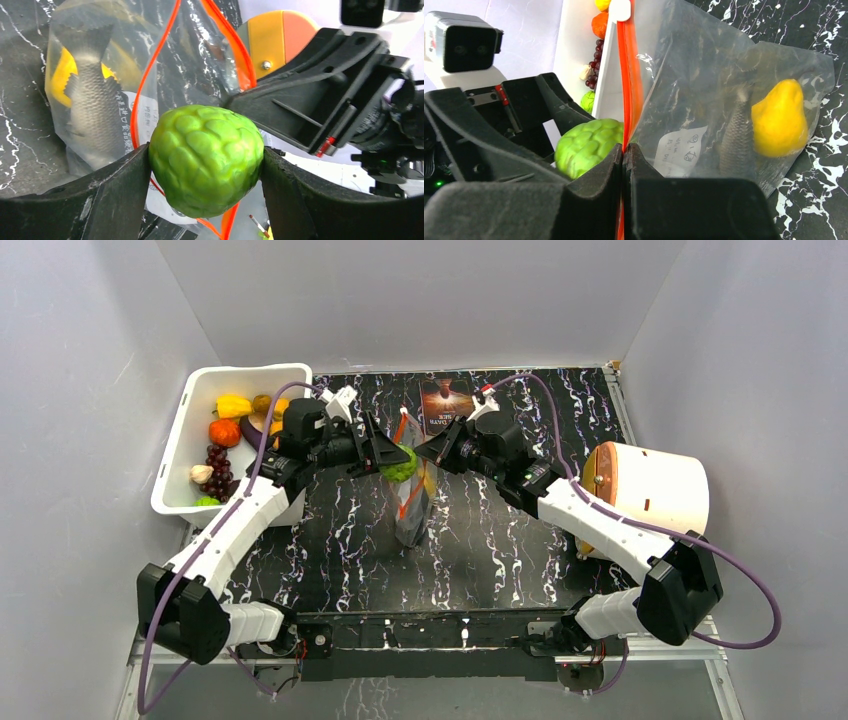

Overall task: Place the food in the zip-top bag and seal the zipper
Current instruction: Place the fake fruit in the zipper food storage bag.

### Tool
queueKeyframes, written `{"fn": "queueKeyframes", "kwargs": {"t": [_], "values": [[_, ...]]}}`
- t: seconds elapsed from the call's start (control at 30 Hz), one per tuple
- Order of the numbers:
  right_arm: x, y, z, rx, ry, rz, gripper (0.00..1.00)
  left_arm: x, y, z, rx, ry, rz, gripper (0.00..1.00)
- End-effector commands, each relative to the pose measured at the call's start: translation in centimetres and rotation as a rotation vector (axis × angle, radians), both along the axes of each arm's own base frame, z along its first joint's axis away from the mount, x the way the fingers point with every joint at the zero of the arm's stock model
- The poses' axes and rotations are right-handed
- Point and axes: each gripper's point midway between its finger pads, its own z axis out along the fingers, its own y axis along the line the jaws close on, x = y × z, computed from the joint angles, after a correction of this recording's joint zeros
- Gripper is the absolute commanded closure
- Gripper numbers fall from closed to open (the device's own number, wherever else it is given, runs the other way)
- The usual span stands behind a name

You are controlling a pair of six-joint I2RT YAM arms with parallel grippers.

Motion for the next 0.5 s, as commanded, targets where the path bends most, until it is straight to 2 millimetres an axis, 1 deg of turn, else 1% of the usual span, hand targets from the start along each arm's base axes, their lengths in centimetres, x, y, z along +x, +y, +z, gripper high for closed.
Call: {"fn": "queueKeyframes", "kwargs": {"t": [0.0, 0.2, 0.33, 0.4, 0.47], "values": [[-0.2, 0.5, 5.7, 0.099, -0.125, 0.029, 1.0, 0.1, 0.4, -2.1, 0.07, 0.018, 0.005, 0.57], [-0.5, 0.7, 5.8, 0.098, -0.134, 0.05, 1.0, 0.9, 1.4, -3.4, 0.166, 0.017, 0.055, 0.58], [-0.4, 0.8, 5.5, 0.09, -0.13, 0.056, 1.0, 0.9, 1.5, -3.3, 0.198, 0.009, 0.05, 0.57], [-0.4, 0.9, 5.4, 0.089, -0.128, 0.056, 1.0, 0.8, 1.3, -3.1, 0.192, 0.01, 0.04, 0.52], [-0.3, 0.9, 5.4, 0.088, -0.127, 0.055, 1.0, 0.6, 1.1, -2.7, 0.18, 0.014, 0.027, 0.43]]}}
